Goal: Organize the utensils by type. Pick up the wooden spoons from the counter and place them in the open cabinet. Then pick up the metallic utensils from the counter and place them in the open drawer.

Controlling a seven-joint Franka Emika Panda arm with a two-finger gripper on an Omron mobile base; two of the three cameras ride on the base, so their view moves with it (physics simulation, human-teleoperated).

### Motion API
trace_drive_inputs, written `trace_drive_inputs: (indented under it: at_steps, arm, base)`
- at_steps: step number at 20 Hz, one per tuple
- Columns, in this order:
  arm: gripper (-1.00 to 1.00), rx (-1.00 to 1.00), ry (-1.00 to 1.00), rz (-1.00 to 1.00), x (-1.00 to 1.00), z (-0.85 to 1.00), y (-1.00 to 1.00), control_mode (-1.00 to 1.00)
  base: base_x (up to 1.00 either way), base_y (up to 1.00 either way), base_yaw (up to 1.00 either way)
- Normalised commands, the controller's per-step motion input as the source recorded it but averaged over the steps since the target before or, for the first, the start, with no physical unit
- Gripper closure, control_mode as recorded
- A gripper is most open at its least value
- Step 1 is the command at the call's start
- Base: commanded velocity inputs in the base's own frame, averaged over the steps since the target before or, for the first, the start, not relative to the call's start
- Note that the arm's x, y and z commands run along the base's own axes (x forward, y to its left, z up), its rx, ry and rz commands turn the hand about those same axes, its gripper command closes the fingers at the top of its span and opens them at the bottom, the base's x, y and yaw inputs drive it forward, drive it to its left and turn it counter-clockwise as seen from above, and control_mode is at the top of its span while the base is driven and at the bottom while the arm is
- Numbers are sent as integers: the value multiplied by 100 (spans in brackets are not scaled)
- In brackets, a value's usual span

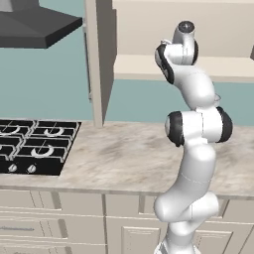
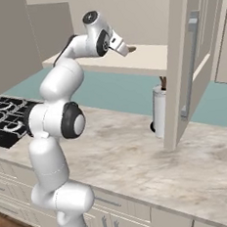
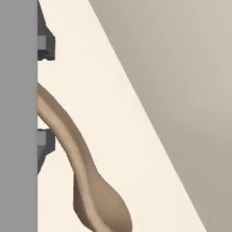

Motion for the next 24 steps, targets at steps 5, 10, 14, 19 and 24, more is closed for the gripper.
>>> trace_drive_inputs:
  at_steps: [5,10,14,19,24]
  arm:
    - [-100,11,3,0,-9,-52,-93,-100]
    - [-100,22,-21,0,-6,-15,-40,-100]
    - [-100,28,-44,0,-1,-16,-11,-100]
    - [-100,26,-47,0,-13,-22,-7,-100]
    - [-100,15,-38,0,-93,-1,-41,-100]
  base:
    - [0,0,0]
    - [0,0,0]
    - [0,0,0]
    - [0,0,0]
    - [0,0,0]
